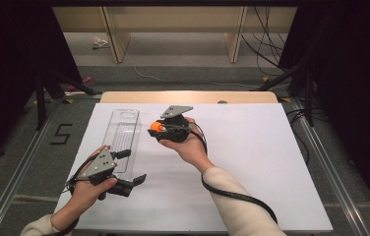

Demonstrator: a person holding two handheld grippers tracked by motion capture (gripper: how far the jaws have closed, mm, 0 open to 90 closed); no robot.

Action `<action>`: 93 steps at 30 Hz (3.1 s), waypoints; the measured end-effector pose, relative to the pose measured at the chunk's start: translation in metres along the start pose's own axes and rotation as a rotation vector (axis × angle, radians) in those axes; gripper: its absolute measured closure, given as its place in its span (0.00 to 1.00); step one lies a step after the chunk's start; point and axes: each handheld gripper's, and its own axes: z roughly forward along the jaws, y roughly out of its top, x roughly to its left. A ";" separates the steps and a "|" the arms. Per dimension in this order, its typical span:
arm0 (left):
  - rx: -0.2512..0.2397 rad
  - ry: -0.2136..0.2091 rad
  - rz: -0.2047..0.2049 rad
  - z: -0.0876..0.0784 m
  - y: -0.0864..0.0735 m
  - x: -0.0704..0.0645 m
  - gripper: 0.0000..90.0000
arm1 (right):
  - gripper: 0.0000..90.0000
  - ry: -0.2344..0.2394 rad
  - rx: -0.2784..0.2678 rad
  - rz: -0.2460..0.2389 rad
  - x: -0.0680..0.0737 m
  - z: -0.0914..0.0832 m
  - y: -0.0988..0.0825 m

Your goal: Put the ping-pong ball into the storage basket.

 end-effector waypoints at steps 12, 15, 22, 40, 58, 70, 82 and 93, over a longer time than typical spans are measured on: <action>0.004 -0.003 0.005 0.000 0.000 0.000 0.04 | 0.57 0.005 0.001 -0.005 0.002 0.005 0.006; 0.002 -0.003 0.003 0.000 0.000 0.000 0.04 | 0.57 0.007 0.004 -0.007 0.002 0.007 0.007; 0.002 -0.004 0.004 0.000 0.000 0.000 0.04 | 0.57 0.012 0.003 -0.012 0.003 0.010 0.008; 0.004 -0.005 0.005 0.000 0.000 0.000 0.04 | 0.57 0.020 0.005 -0.017 0.005 0.015 0.014; 0.004 -0.006 0.004 0.000 0.000 0.000 0.04 | 0.57 0.026 0.011 -0.024 0.007 0.019 0.018; 0.005 -0.008 0.004 0.000 0.000 0.000 0.04 | 0.57 0.033 0.012 -0.031 0.009 0.023 0.023; 0.006 -0.007 0.005 0.000 0.000 -0.001 0.04 | 0.57 0.035 0.012 -0.034 0.011 0.027 0.026; 0.005 -0.009 0.005 0.000 0.000 -0.001 0.04 | 0.57 0.040 0.015 -0.033 0.012 0.030 0.027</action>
